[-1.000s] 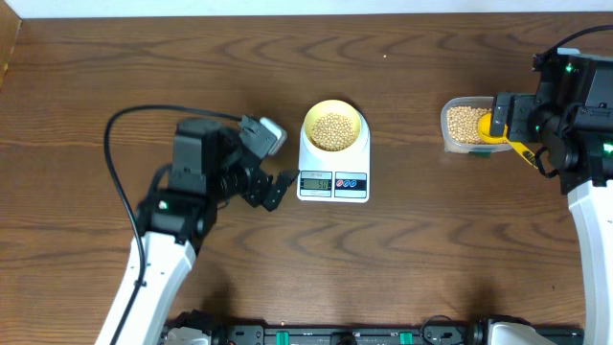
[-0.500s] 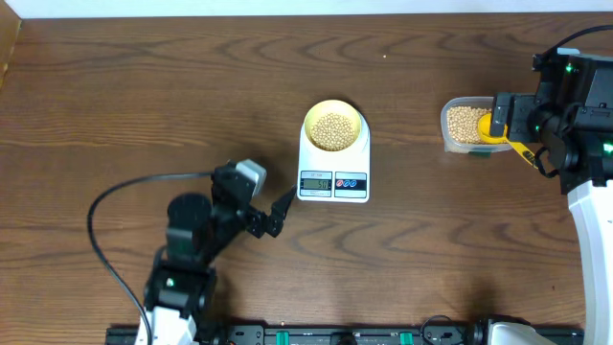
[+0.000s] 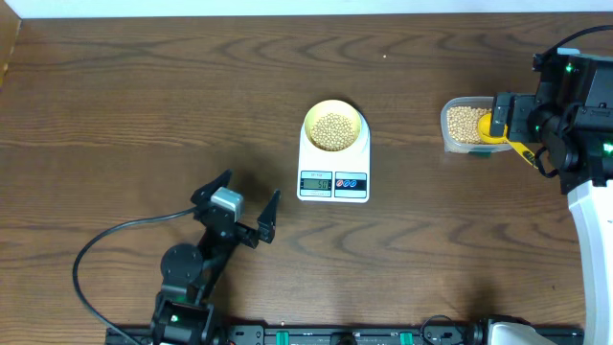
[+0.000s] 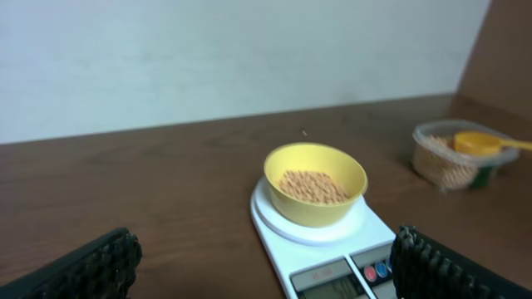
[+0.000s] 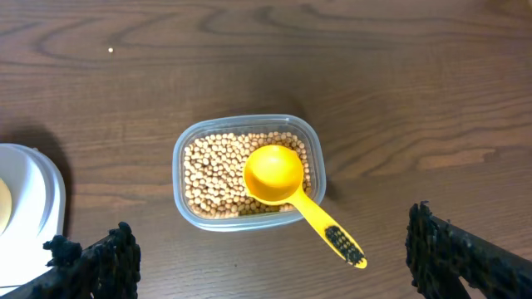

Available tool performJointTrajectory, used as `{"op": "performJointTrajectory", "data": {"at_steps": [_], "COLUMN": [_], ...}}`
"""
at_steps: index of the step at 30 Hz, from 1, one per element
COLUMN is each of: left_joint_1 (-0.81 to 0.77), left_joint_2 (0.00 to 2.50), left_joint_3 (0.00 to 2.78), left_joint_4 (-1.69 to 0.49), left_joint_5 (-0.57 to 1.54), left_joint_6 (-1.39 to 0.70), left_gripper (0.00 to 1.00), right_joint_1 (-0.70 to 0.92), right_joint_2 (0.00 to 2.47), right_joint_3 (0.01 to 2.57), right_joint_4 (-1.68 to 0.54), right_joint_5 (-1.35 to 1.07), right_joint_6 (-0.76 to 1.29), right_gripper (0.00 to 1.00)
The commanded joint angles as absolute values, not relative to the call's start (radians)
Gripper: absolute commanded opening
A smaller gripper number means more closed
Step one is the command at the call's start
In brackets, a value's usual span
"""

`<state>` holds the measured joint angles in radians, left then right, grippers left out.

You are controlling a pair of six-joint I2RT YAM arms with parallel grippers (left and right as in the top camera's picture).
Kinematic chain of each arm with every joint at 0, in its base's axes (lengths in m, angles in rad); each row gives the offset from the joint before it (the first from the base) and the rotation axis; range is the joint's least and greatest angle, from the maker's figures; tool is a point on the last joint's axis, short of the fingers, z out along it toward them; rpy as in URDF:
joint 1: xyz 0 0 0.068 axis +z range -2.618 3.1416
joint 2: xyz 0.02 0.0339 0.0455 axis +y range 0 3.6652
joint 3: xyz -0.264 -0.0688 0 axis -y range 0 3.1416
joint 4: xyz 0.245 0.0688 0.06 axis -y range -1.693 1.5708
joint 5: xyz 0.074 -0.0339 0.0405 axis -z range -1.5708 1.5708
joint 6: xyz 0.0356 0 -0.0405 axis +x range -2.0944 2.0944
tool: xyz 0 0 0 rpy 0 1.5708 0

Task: Scoop item into bowl and weigh 50g on scale

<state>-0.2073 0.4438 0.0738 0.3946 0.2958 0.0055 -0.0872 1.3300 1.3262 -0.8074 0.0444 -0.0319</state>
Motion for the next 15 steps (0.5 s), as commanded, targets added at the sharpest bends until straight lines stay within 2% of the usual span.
{"op": "performJointTrajectory", "data": {"at_steps": [1,8,15], "left_joint_1": [-0.208,-0.197,-0.144], "left_joint_2": [0.369,0.192,0.003], "left_joint_3": [0.036,0.004,0.004], "left_joint_4": [0.406,0.295,0.087], "left_joint_5": [0.23,0.219,0.227], "left_joint_6": [-0.01,-0.014,-0.03], "left_gripper": [0.98,0.97,0.97], "right_joint_1": [-0.084,-0.084,-0.084], "right_joint_2": [1.317,1.317,1.317], "right_joint_3": [1.327,1.327,1.327], "right_joint_4": [-0.809,-0.809,-0.809], "right_joint_5": [0.049,0.049,0.049], "right_joint_6": [-0.015,-0.015,-0.015], "right_gripper": [0.99,0.99,0.99]}}
